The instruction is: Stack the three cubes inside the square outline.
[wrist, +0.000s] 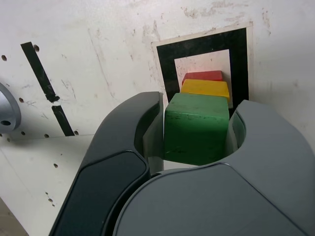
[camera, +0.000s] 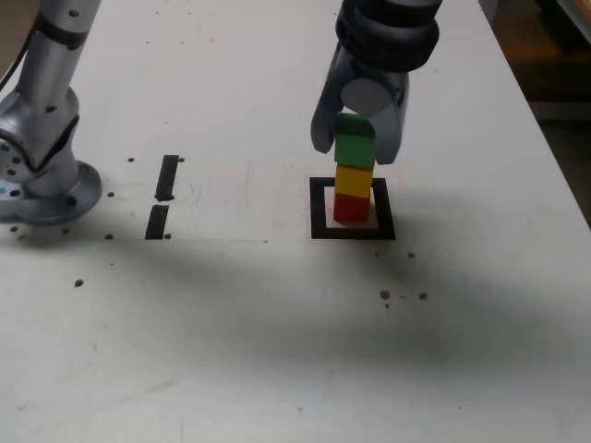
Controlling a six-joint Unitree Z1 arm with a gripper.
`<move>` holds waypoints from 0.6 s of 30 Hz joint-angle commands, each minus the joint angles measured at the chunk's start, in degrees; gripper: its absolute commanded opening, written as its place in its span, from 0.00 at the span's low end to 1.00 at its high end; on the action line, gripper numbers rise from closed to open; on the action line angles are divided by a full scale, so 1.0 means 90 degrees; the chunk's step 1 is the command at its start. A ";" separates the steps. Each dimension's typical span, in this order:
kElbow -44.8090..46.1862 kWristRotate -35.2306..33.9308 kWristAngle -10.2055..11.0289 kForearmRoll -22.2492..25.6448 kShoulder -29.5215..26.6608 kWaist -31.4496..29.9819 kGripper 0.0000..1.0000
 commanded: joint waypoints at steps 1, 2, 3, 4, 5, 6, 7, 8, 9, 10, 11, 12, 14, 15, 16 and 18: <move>0.0005 0.0022 -0.0067 0.0071 -0.0009 0.0003 0.93; 0.0009 0.0023 -0.0088 0.0077 -0.0024 0.0003 0.97; 0.0017 0.0015 -0.0102 0.0085 -0.0048 0.0003 0.99; 0.0030 -0.0004 -0.0102 0.0096 -0.0084 0.0003 1.00; 0.0053 -0.0033 -0.0092 0.0104 -0.0133 0.0003 1.00; 0.0087 -0.0072 -0.0080 0.0110 -0.0190 0.0003 1.00; 0.0128 -0.0112 -0.0069 0.0115 -0.0252 0.0003 1.00; 0.0171 -0.0151 -0.0056 0.0119 -0.0316 0.0003 1.00; 0.0216 -0.0186 -0.0040 0.0123 -0.0382 0.0003 1.00; 0.0261 -0.0221 -0.0020 0.0125 -0.0454 0.0003 1.00; 0.0305 -0.0250 0.0007 0.0129 -0.0535 0.0003 1.00; 0.0352 -0.0272 0.0044 0.0137 -0.0637 0.0003 1.00; 0.0549 -0.0325 0.0171 0.0153 -0.1041 0.0003 1.00; 0.0696 -0.0355 0.0236 0.0159 -0.1301 0.0004 1.00; 0.0888 -0.0383 0.0297 0.0162 -0.1604 0.0018 1.00; 0.1397 -0.0426 0.0367 0.0150 -0.2271 0.0100 1.00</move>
